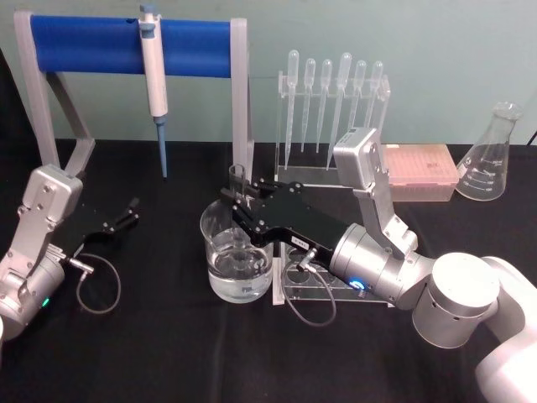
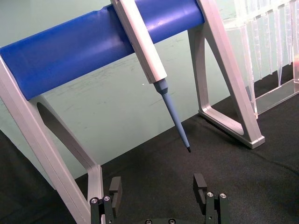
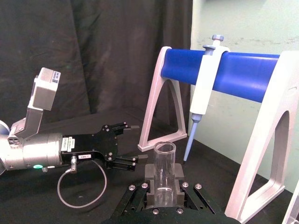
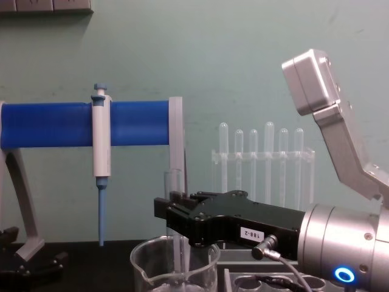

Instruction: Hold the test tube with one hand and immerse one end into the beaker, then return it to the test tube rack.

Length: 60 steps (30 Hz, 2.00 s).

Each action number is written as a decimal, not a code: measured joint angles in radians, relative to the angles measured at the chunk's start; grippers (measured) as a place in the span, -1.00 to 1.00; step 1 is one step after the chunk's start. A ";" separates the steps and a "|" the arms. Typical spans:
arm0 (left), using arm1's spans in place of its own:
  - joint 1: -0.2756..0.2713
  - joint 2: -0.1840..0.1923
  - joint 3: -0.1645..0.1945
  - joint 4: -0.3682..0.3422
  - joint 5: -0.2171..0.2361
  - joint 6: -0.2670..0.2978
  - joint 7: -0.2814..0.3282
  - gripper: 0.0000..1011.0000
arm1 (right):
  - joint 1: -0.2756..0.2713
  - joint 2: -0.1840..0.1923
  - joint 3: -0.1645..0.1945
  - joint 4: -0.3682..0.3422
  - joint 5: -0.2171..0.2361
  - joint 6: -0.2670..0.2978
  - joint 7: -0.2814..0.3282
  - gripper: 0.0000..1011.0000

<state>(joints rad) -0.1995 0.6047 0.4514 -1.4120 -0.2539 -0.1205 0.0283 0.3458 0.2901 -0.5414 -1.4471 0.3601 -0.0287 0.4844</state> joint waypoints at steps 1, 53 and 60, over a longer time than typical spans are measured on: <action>0.000 0.000 0.000 0.000 0.000 0.000 0.000 0.98 | 0.000 0.000 0.000 0.000 0.000 0.000 0.000 -0.56; 0.000 0.000 0.000 0.000 0.000 0.000 0.000 0.98 | 0.000 0.000 0.000 0.000 0.000 0.000 0.000 -0.56; 0.000 0.000 0.000 0.000 0.000 0.000 0.000 0.98 | 0.000 0.000 0.000 0.000 0.000 0.000 0.000 -0.56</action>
<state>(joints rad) -0.1995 0.6047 0.4514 -1.4120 -0.2539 -0.1205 0.0283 0.3458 0.2901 -0.5414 -1.4471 0.3602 -0.0288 0.4844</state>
